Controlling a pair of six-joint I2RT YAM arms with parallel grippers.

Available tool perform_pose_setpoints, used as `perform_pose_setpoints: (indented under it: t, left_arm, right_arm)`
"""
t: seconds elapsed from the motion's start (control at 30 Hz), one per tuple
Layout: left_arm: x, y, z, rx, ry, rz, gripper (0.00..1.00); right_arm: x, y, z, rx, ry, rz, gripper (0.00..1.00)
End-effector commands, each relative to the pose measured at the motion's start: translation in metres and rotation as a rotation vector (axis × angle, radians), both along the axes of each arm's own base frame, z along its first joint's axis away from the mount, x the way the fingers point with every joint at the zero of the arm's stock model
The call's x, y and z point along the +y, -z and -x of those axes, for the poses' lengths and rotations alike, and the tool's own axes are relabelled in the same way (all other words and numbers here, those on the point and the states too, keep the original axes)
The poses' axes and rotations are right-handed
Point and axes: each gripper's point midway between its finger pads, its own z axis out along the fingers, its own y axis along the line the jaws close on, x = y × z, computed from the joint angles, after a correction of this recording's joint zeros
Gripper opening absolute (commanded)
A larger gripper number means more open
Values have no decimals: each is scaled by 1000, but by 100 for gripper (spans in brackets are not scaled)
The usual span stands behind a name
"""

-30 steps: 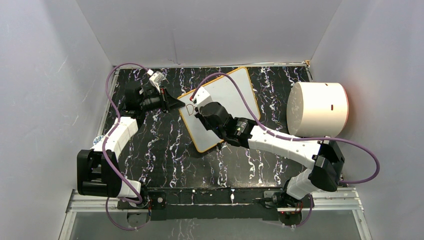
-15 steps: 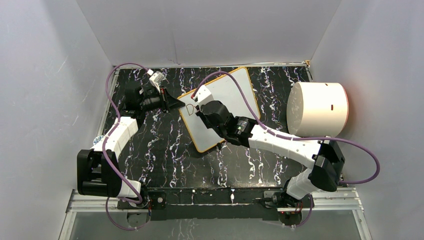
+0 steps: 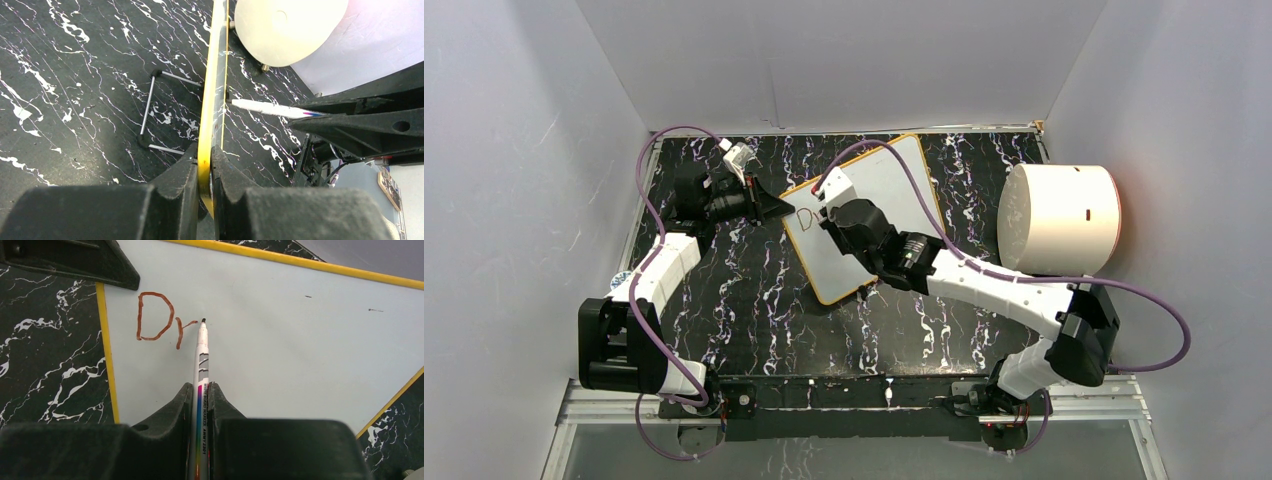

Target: Write a sentence on the whiteboard

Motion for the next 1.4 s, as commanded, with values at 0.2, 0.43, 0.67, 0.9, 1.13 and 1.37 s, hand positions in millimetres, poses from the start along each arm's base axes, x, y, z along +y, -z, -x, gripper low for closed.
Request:
perform_pose_setpoints:
  t: [0.2,0.43,0.67,0.9,1.13,1.37]
  left_arm:
    - [0,31,1,65,-14,-68,0]
    - [0,31,1,67,-12,-67,0]
    - [0,31,1,68,-11,-66,0]
    - [0,31,1,70,-10,-65,0]
    - [-1,32,2,71,-8,-66,0]
    - [-1,32,1,69,-8,-66,0]
  right_arm:
    - [-17,-28,0,-30,5,-100,0]
    - [-13,-19,3,-2,-13,-101,0]
    - [-10,-13,1,4,-11,-97,0]
    - [-5,-12,0,11,-30,-105,0]
    - [-3,-7,-1,22,-30,-95,0]
    - [-2,-7,-4,24,-29,-99,0]
